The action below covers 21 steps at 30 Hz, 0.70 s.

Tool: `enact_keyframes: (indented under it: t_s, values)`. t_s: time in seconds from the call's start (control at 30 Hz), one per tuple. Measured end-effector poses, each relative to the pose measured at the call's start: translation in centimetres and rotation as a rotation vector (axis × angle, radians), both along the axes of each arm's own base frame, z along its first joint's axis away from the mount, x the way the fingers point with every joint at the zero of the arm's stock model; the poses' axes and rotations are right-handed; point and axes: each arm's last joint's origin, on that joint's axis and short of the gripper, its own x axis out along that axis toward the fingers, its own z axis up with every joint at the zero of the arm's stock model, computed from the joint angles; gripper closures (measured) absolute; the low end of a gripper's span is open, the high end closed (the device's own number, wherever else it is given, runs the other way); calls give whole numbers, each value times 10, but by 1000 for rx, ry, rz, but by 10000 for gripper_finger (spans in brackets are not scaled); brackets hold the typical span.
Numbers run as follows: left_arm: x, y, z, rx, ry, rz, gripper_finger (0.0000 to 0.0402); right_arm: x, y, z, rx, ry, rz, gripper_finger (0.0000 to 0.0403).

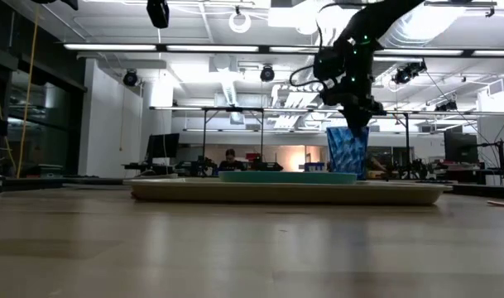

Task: Pick and place plate/cup/fork/spoon on tray
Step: Put the blue cup on the gray tray

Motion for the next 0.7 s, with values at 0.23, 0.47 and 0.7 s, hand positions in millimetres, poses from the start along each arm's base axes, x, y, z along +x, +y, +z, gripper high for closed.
enact_keyframes:
  t_s: [0.23,0.47,0.7]
  values:
    - [0,0,0,0,0,0,232,-2,-8,-23,100,-10,-93,403]
    - [0,0,0,0,0,-1,232,0,-10,-26,102,-31,-156,402]
    - [0,0,0,0,0,-1,232,0,-10,-26,87,-19,-170,381]
